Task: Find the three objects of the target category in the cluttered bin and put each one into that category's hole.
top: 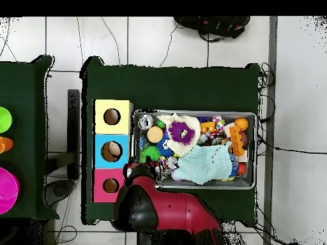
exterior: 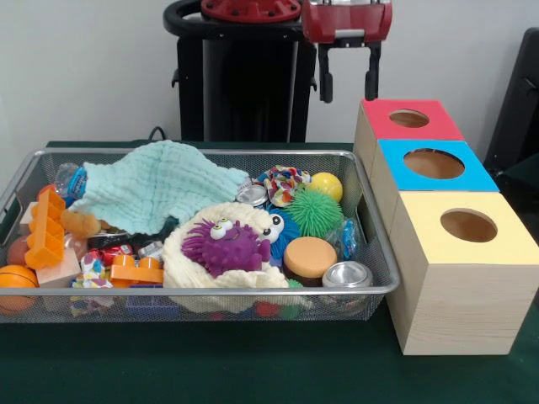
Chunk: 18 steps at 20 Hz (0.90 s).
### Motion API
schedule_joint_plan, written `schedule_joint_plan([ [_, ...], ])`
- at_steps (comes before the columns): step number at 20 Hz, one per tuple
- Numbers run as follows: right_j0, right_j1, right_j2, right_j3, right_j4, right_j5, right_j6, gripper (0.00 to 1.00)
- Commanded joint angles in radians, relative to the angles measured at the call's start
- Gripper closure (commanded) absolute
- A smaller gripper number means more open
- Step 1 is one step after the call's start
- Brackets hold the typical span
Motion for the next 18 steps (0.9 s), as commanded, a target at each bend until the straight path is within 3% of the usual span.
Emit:
schedule_joint_plan([
  [1,-0.005,0.101,0.071,-0.076,-0.039,0.060,0.074,0.00],
  [8,-0.065,0.135,0.116,-0.102,-0.019,0.124,0.049,0.00],
  [18,-0.197,0.162,0.245,-0.095,-0.013,0.163,0.021,0.00],
])
